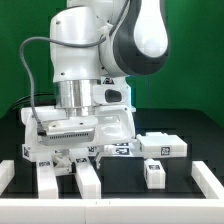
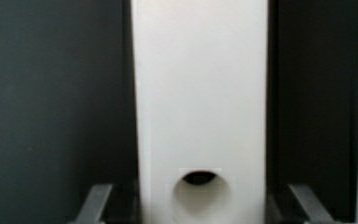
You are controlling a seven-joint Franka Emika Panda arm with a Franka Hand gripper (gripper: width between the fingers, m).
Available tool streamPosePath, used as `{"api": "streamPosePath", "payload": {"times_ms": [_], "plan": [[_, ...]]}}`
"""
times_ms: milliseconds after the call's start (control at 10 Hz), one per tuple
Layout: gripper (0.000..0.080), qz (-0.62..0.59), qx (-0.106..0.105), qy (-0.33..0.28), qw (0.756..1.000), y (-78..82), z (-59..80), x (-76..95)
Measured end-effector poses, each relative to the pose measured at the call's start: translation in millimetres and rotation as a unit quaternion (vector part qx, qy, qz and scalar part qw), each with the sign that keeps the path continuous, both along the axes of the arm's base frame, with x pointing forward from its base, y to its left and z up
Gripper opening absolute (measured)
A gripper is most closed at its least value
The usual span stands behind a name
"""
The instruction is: Assemble chair
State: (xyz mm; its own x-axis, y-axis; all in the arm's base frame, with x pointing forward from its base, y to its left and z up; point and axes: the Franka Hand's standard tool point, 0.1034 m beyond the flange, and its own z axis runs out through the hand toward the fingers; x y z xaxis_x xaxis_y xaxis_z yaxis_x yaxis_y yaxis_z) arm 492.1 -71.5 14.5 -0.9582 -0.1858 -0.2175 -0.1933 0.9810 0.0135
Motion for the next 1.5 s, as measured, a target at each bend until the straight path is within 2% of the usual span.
{"api": "streamPosePath", "payload": {"times_ms": [100, 200, 300, 400, 600, 700, 800, 1000, 1100, 1500], "plan": [[0.0356, 0.001, 0.0, 0.002, 1.0, -0.2, -1.7, -1.3], [0.0356, 0.007, -0.002, 0.004, 1.0, -0.6, -4.0, -2.9], [0.0532, 0.012, -0.003, 0.005, 1.0, -0.8, -5.3, -4.0], [0.0625, 0.018, -0.005, 0.005, 1.0, -0.9, -5.7, -4.8], [0.0642, 0.055, -0.011, -0.01, 0.998, -0.1, 7.0, -3.2], [0.0648, 0.108, -0.021, -0.024, 0.994, 2.8, 17.6, 2.3], [0.0648, 0.152, -0.025, -0.034, 0.988, 11.1, 24.9, 8.3], [0.0649, 0.247, -0.031, -0.042, 0.968, 35.8, 24.0, 12.2], [0.0649, 0.286, -0.041, -0.046, 0.956, 42.9, 25.1, 13.7], [0.0649, 0.401, -0.071, -0.052, 0.912, 40.9, 25.5, 15.2]]}}
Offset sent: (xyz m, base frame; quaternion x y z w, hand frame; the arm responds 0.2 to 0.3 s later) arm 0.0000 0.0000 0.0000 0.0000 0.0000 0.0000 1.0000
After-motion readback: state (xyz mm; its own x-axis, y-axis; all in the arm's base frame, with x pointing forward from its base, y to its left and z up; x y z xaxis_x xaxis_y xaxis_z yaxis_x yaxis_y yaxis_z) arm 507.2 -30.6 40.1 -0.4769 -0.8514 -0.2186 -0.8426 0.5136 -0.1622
